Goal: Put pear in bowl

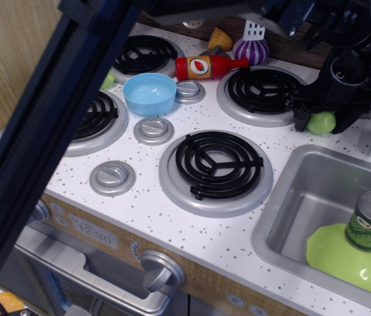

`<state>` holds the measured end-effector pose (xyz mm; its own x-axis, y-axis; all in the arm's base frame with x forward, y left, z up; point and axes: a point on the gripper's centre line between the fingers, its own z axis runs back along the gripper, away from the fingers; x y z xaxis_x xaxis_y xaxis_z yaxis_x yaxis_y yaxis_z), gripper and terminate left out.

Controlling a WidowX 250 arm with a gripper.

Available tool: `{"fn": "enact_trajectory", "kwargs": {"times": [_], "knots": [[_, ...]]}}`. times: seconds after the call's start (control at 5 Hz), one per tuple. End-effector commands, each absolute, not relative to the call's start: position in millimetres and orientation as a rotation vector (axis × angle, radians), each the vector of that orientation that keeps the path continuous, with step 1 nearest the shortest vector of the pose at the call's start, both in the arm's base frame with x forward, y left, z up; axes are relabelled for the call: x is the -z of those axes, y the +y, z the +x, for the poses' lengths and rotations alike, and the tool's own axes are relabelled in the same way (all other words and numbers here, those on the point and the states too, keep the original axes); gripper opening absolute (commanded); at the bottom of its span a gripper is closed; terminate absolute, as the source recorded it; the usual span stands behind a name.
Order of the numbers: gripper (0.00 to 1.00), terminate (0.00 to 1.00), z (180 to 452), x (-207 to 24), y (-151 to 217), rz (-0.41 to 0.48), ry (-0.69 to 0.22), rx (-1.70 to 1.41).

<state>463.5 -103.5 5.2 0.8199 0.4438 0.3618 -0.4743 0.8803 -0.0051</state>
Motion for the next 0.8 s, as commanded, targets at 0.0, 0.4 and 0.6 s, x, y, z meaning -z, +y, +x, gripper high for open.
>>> {"fn": "enact_trajectory", "kwargs": {"times": [0.0,0.4,0.6], "knots": [[0.00,0.00,465.9,-32.1,-98.5,0.116,-0.362,-0.517],[0.00,0.00,431.1,-75.9,-75.3,0.244,-0.331,-0.556],[0.00,0.00,413.8,-84.3,-32.1,0.295,-0.334,-0.512]]}}
